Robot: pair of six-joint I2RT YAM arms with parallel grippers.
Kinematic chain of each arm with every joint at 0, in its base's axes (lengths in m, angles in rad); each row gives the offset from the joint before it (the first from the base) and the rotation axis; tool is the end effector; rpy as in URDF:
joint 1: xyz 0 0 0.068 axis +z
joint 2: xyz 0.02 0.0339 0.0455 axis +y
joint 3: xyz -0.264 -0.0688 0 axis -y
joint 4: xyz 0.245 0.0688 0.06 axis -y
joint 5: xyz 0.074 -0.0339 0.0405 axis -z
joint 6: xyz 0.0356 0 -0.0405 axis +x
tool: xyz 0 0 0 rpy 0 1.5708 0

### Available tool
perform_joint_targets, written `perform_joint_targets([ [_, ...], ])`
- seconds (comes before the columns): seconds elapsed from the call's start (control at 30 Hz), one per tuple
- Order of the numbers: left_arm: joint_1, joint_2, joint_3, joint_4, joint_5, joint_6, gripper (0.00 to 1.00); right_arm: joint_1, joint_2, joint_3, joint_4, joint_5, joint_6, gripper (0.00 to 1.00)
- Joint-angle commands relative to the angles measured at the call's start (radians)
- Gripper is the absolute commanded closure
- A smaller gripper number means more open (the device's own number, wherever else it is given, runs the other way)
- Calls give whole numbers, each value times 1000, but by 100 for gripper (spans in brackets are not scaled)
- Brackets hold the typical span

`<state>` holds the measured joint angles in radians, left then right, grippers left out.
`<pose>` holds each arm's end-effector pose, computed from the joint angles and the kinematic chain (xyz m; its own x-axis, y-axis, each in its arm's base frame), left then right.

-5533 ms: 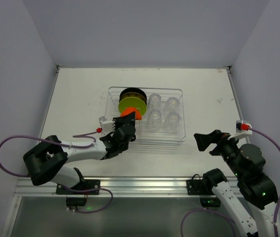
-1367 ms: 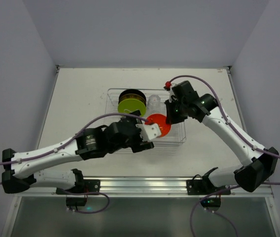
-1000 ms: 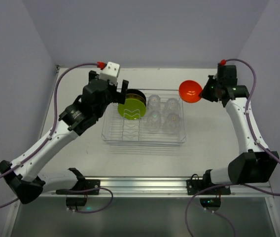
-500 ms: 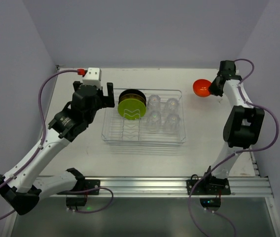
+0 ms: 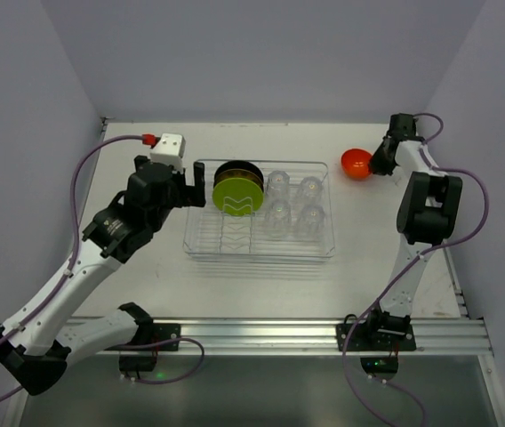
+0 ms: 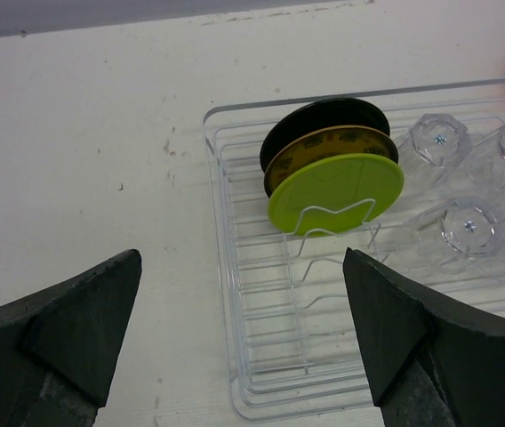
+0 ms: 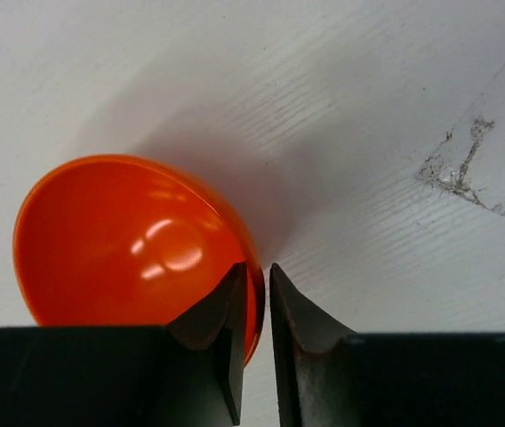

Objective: Unload the mixed dishes from the dish rack

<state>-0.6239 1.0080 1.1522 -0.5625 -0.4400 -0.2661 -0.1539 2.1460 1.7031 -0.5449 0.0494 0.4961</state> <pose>0.1793 -0.1104 0.3882 -0.3740 -0.0239 -0.9271 0.1185 0.9902 -0.0734 0.4652 -0.0739 0.1928 -0.6398 0.5804 -0.5038 0.5509 0.8034 0.2258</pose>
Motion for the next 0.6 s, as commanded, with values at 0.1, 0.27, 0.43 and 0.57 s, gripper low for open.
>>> perform_joint_targets([
  [0.1,4,-25,66,-31,49,5,0,-7,-18,46,-15,10,10,54],
  [0.27,4,-2,52,-7,96,-21,0,-7,-144,7,-30,9,47,29],
  [0.43,4,9,31,81,167,-114,0,8,-407,-39,-67,38,44,26],
  [0.57,4,10,-3,202,221,-200,0,109,-678,-144,-44,188,-11,1],
])
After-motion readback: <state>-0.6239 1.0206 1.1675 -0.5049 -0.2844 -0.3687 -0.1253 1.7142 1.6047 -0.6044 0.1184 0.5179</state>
